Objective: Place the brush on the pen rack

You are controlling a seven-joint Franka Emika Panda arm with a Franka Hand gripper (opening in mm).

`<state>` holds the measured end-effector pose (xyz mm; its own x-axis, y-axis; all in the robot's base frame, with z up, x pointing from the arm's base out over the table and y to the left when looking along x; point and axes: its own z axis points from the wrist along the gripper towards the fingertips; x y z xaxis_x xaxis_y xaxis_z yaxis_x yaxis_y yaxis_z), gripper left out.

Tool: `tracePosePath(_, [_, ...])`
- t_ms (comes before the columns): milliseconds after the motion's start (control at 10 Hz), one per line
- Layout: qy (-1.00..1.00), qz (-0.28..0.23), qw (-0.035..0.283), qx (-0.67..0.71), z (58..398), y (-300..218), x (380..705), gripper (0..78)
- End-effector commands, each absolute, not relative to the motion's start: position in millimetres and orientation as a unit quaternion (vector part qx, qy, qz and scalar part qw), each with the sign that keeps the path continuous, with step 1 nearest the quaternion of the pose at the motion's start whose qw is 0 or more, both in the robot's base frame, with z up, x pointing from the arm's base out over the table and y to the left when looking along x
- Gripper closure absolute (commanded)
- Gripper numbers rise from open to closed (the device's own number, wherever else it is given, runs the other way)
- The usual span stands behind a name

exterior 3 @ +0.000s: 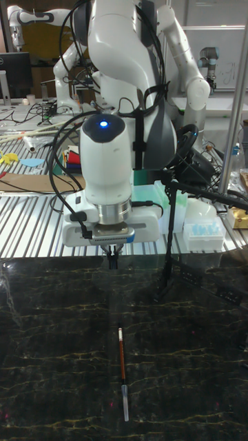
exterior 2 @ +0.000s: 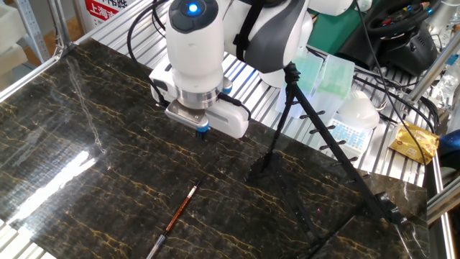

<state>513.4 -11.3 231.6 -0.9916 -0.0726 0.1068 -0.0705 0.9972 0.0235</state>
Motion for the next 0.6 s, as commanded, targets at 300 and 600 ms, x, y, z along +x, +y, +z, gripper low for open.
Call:
tracePosePath(300, [-0.998,-0.007,0.051,0.032,231.3,-12.3,517.0,77.6])
tracePosePath(600, [-0.998,-0.007,0.051,0.031,231.3,-12.3,517.0,77.6])
